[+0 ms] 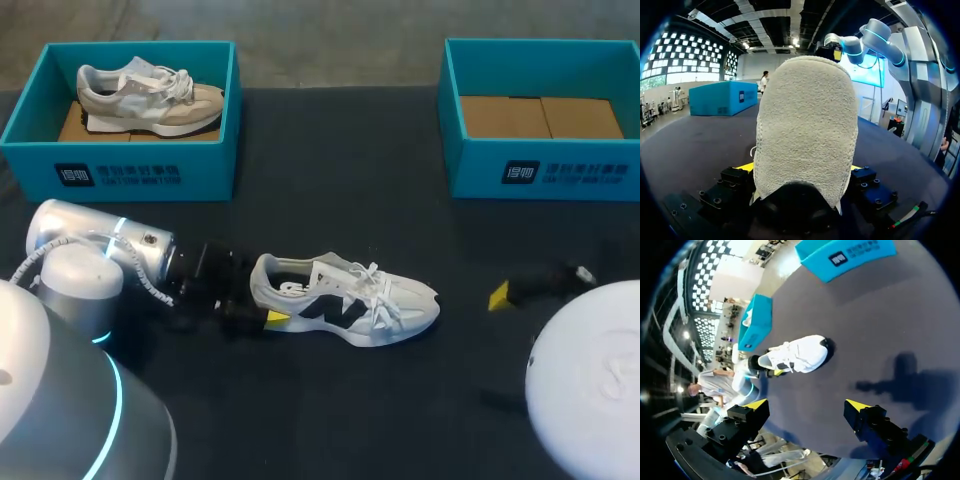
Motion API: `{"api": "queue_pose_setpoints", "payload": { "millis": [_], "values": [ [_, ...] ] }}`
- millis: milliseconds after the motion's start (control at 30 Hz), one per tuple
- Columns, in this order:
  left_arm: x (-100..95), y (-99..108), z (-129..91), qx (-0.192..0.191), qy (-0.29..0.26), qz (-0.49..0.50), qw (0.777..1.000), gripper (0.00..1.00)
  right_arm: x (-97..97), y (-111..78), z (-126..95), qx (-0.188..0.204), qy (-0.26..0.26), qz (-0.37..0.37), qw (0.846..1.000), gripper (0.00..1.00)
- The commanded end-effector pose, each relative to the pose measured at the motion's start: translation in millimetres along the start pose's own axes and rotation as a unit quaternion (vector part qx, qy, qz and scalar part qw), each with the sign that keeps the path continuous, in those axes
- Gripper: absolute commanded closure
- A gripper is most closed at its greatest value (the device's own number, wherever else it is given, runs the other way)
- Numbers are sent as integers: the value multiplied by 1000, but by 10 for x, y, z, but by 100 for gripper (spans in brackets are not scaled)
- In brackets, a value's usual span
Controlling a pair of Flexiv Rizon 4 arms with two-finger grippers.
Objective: Take the shoe out of the shoebox, open the shoe tongue, remove and reinsert the insole, then place the shoe into the shoebox
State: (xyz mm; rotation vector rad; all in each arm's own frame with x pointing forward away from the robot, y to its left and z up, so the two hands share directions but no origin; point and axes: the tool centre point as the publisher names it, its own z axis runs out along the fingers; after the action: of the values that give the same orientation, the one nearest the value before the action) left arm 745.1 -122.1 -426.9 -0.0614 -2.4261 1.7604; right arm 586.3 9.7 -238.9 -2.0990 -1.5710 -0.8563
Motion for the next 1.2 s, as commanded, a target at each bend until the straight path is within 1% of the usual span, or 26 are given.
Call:
{"api": "queue_pose_setpoints", "payload": {
  "millis": [33, 67, 100, 233, 400, 600, 633, 700, 1100, 1200],
  "values": [
    [-12, 20, 8, 0, -1, 0, 1000, 100, 258, -17, -57, -9, -65, -13, 998, 0],
    [-12, 20, 8, 0, -1, 0, 1000, 100, 270, -16, -57, -9, -68, -14, 998, 0],
    [-12, 20, 8, 0, -1, 0, 1000, 100, 348, -8, -54, -13, -84, -21, 996, 0],
    [-12, 20, 8, 0, -1, 0, 1000, 100, 508, 3, -13, -15, -107, -36, 993, 0],
    [-12, 20, 8, 0, -1, 0, 1000, 100, 654, 11, 45, -14, -122, -48, 991, 0],
    [-12, 20, 8, 0, -1, 0, 1000, 100, 817, 32, 131, -17, -160, -69, 984, 0],
    [-12, 20, 8, 0, -1, 0, 1000, 100, 849, 32, 143, -16, -159, -71, 985, 0],
    [-12, 20, 8, 0, -1, 0, 1000, 100, 899, 35, 167, -20, -172, -77, 982, 0],
    [-12, 20, 8, 0, -1, 0, 1000, 100, 1147, 36, 326, -26, -196, -99, 975, 0],
    [-12, 20, 8, 0, -1, 0, 1000, 100, 1207, 21, 372, -34, -208, -105, 972, 0]
  ]
}}
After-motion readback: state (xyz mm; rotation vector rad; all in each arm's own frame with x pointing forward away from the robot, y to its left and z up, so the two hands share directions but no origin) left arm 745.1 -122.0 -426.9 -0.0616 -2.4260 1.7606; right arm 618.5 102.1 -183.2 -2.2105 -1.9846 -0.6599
